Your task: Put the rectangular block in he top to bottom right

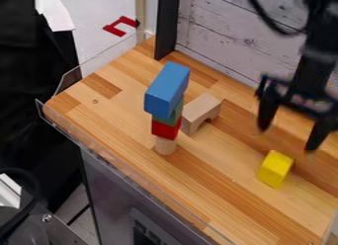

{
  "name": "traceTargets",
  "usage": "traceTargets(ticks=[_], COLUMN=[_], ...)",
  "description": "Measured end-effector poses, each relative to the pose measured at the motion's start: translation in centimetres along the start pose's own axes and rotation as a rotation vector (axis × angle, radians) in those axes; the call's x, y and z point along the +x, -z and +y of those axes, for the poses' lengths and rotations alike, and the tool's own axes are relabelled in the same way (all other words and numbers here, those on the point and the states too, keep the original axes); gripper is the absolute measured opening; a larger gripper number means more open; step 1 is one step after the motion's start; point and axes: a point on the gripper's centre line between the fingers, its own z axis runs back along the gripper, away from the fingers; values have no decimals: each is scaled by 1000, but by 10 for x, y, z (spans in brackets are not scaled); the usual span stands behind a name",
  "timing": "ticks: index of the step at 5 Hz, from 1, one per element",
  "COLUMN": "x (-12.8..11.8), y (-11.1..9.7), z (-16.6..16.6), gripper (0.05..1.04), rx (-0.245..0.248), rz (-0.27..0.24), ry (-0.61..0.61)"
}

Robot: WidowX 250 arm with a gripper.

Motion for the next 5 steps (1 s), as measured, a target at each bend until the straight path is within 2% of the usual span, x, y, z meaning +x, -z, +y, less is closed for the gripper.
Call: traceTargets(ticks=[1, 2, 4, 5], x=[-8, -18, -27, -27], y=[-43, -60, -50, -49], z=[3, 12, 60, 66], gripper=[999, 999, 999, 999], rx=[21, 10, 39, 40], rz=[-83, -117, -69, -64], ry=[-10, -33, -137, -144])
